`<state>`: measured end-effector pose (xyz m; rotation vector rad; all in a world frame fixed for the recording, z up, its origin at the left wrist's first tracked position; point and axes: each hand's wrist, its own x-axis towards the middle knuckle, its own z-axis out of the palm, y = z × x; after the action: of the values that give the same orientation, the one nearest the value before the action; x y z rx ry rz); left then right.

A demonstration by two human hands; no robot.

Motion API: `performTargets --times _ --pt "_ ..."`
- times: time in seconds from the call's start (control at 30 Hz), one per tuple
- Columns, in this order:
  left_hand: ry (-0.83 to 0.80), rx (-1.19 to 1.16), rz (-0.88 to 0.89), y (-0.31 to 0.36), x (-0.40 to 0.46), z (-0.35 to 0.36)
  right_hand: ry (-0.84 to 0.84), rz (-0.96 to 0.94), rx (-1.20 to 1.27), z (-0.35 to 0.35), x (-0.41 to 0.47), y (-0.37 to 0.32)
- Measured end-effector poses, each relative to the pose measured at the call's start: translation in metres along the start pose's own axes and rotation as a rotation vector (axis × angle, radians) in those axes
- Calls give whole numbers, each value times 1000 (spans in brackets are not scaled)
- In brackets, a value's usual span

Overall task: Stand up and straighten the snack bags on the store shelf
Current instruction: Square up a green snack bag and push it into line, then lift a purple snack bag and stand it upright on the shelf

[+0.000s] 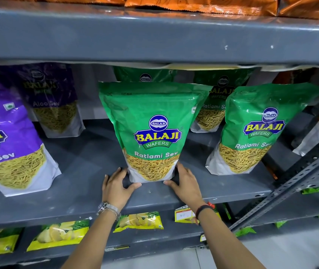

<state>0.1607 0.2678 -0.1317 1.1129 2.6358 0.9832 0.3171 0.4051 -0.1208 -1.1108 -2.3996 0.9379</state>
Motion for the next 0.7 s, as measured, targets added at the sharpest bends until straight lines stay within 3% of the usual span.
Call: performTargets --times 0.13,0.23,0.4,0.57,0.7 --pt "-10 -59 9 2 -4 -5 22 -1 108 -3 -6 -4" --pt "6 -182 6 3 -15 -13 219 -28 161 -3 -24 -9" --pt "243 -78 78 -12 -41 -44 488 -318 139 4 -50 -47" --pt "421 -65 -87 -62 -50 -105 366 -585 62 45 -53 -118" --pt "453 -117 -235 -123 -52 -155 119 -486 123 107 -41 -169"
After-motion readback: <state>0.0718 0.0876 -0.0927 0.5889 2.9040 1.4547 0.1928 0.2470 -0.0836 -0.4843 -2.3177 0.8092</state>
